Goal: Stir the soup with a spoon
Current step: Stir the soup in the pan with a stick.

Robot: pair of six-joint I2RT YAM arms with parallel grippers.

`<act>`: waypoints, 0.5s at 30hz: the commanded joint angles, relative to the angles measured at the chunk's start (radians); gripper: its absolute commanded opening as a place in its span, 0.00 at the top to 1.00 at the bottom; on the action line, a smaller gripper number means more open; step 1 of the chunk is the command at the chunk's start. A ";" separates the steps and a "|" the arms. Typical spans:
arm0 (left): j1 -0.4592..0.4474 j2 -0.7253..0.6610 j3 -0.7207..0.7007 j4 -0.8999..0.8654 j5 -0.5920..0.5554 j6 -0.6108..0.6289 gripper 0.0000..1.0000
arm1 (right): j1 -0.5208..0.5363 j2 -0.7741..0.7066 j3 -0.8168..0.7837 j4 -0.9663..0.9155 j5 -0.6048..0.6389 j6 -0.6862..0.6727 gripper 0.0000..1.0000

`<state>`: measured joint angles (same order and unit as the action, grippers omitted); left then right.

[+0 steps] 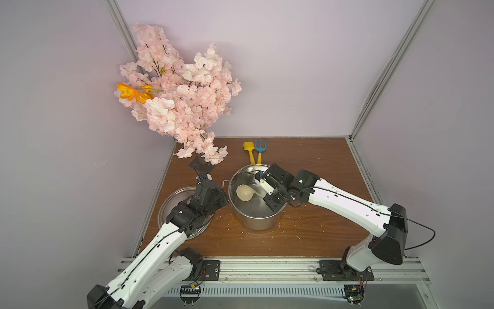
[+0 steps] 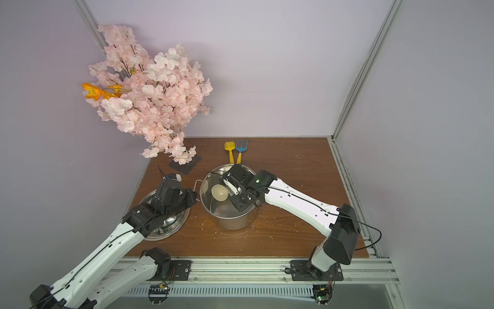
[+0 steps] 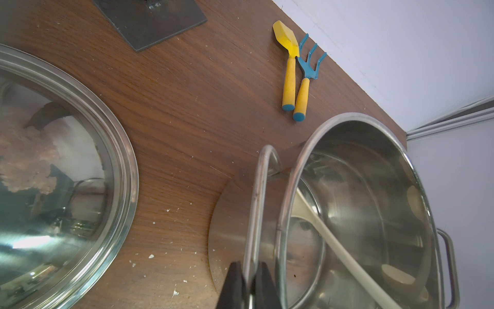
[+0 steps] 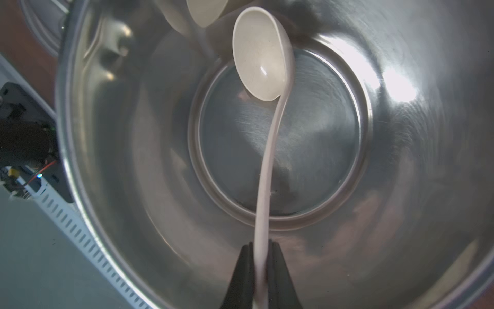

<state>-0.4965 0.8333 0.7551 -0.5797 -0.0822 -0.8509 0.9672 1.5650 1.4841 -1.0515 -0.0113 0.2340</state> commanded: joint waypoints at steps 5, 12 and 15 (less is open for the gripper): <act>0.009 0.019 -0.005 -0.042 0.005 0.039 1.00 | -0.027 -0.134 -0.112 -0.036 0.085 0.037 1.00; 0.009 0.014 -0.014 -0.042 -0.001 0.039 1.00 | -0.130 -0.139 -0.126 -0.022 0.089 0.006 1.00; 0.009 0.012 -0.019 -0.042 -0.005 0.034 1.00 | -0.140 -0.093 -0.070 -0.021 0.076 -0.008 1.00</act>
<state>-0.4965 0.8394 0.7555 -0.5674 -0.0826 -0.8410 0.8303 1.4433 1.3693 -1.0756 0.0605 0.2455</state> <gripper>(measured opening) 0.090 0.090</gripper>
